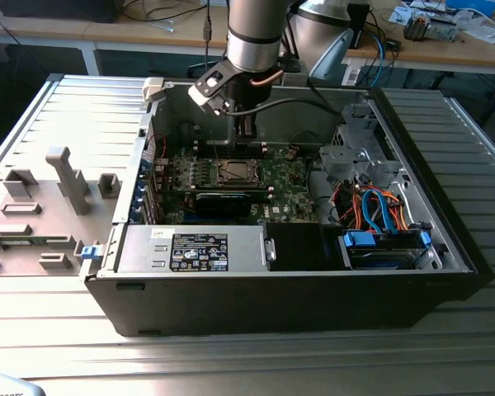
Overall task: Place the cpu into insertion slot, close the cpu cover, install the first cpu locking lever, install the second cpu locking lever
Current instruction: 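Install the first cpu locking lever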
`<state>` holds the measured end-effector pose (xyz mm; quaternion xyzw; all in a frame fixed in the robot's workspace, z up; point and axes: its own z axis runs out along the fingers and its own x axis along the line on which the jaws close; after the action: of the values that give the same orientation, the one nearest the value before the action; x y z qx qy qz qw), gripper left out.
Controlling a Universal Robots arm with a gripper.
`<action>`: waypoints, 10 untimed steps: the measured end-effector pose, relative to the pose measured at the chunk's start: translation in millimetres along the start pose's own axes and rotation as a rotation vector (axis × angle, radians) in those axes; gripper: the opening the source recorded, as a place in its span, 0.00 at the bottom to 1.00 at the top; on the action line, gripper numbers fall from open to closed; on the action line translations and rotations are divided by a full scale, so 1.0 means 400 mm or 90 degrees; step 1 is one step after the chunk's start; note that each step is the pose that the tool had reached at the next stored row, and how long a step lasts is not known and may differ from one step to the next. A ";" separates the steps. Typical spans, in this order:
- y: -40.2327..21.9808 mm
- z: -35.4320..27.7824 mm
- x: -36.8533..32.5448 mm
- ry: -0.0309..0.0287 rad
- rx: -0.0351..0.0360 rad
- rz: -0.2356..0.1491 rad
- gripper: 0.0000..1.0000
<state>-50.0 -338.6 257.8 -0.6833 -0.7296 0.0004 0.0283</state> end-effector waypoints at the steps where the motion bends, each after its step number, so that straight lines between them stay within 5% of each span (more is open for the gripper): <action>1: 0.000 0.000 0.000 -0.0002 0.0002 -0.004 0.11; 10: 0.000 0.000 0.000 -0.0034 0.0035 -0.086 0.11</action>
<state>-50.0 -338.6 257.8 -0.6326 -0.7740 0.0023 0.0282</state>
